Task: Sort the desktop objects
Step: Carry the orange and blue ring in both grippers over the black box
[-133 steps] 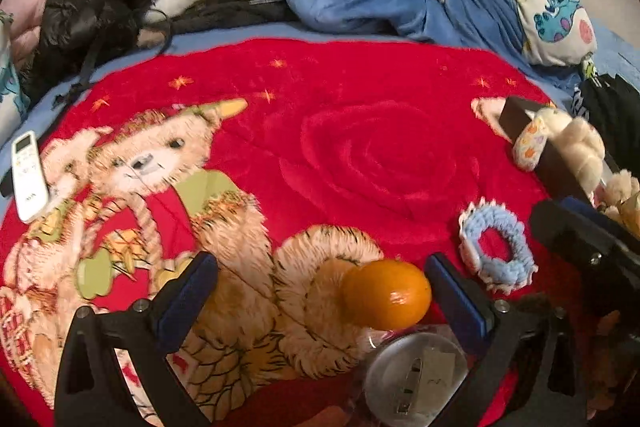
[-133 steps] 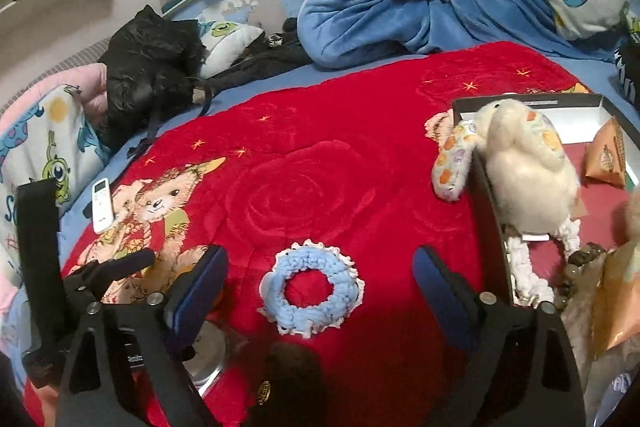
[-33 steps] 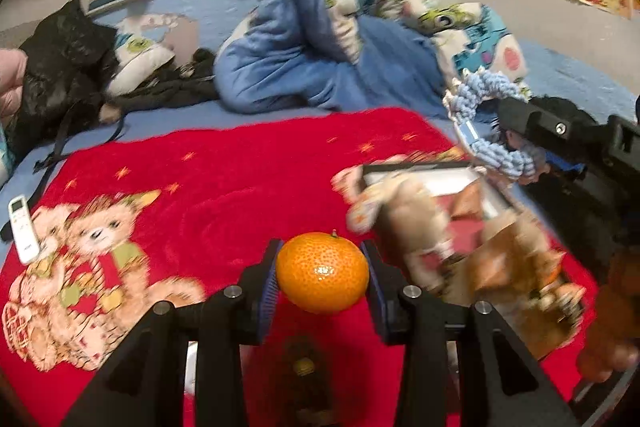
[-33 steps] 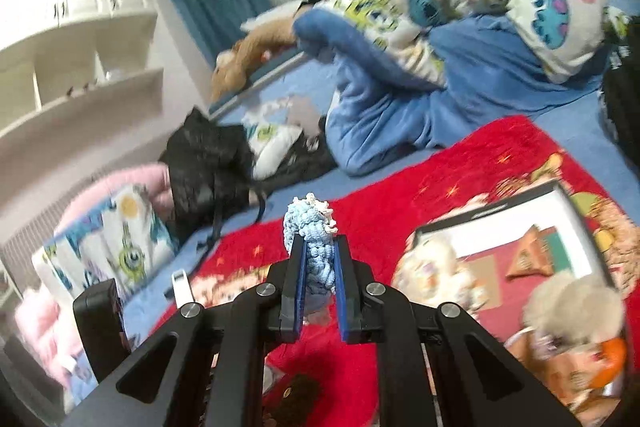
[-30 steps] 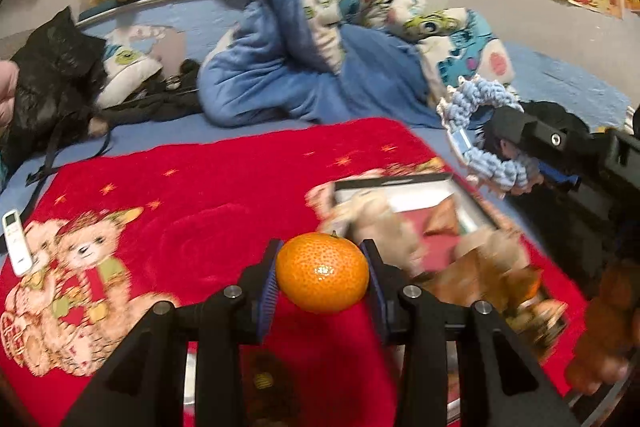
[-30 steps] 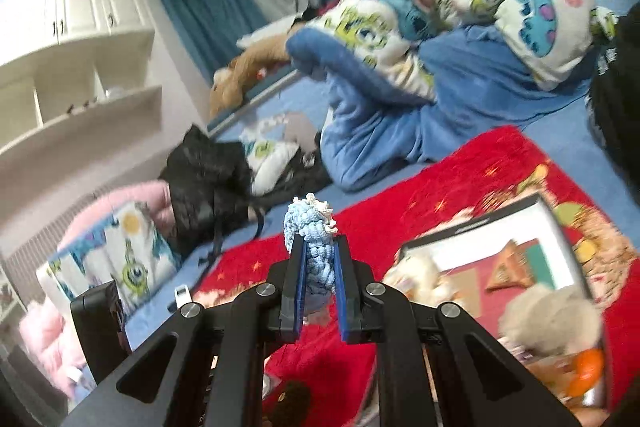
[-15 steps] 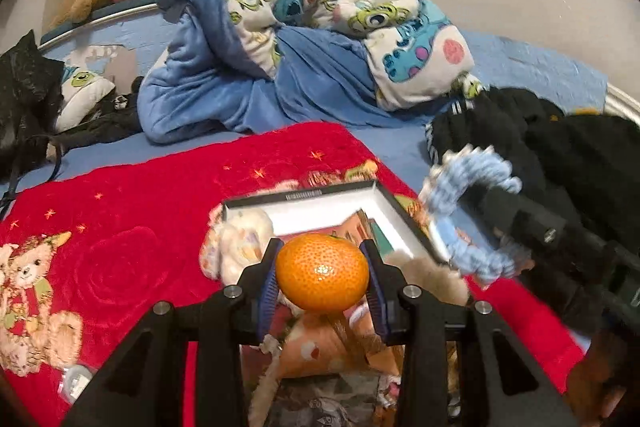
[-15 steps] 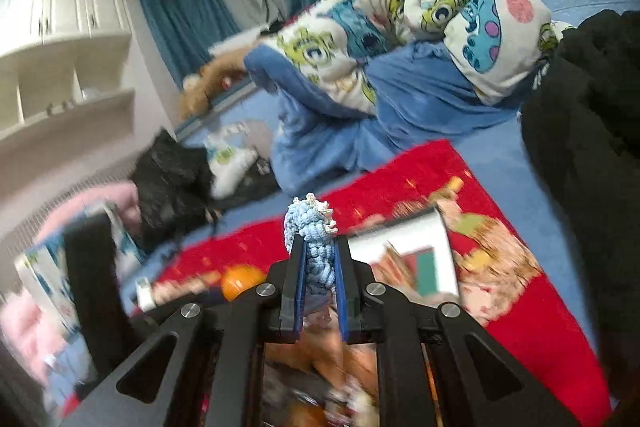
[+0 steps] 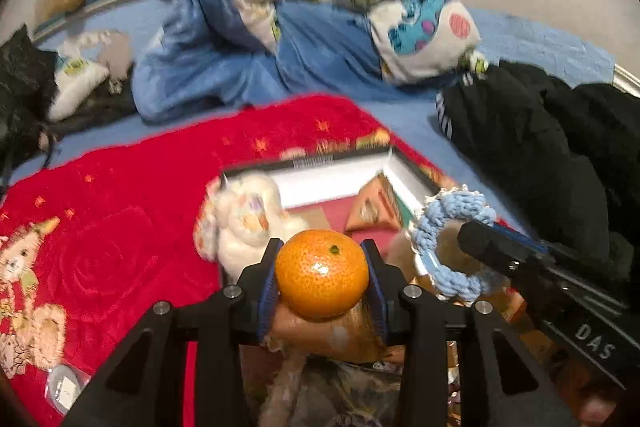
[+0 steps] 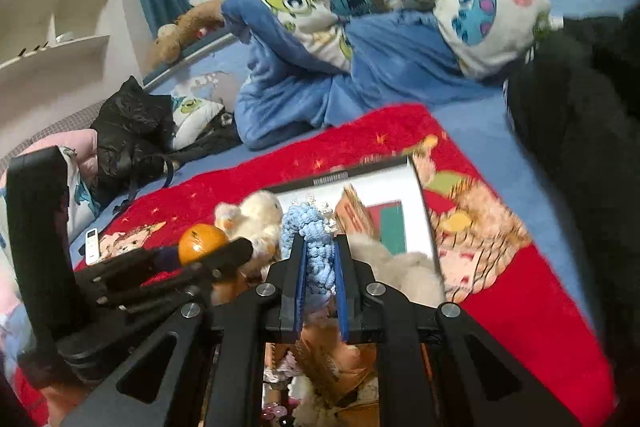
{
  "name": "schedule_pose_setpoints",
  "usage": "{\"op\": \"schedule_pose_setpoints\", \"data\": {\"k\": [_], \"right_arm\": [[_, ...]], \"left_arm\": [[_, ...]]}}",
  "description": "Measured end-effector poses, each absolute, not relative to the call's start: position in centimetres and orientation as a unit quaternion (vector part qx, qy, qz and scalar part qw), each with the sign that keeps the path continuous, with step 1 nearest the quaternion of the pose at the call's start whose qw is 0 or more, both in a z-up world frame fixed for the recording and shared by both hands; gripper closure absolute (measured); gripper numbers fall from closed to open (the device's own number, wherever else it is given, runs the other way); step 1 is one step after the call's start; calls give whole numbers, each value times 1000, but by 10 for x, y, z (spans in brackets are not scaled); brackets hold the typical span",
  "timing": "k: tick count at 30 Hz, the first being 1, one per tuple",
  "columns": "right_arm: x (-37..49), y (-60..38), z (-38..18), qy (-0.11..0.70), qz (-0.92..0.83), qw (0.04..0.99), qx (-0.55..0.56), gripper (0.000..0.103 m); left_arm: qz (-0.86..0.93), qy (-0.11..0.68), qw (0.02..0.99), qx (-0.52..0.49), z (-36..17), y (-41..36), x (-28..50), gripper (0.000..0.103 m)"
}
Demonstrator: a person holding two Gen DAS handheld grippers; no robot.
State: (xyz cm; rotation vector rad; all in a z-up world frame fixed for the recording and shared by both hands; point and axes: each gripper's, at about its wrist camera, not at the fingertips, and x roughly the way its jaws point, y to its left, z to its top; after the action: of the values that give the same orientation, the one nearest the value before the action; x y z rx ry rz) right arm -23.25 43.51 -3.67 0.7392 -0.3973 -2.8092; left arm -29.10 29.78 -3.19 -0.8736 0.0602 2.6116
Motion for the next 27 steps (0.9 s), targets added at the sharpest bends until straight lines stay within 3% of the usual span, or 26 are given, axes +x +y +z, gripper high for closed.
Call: {"op": "schedule_pose_setpoints", "data": {"k": [3,27], "right_arm": [[-240,445,-46,-175,-940,122,266,90],[-241,439,-47,-164,-940,123,272,90]], "left_arm": [[932,35,170,-319,-39,302,-295,63],[934,47,169,-312,-39,305,-292,63]]}}
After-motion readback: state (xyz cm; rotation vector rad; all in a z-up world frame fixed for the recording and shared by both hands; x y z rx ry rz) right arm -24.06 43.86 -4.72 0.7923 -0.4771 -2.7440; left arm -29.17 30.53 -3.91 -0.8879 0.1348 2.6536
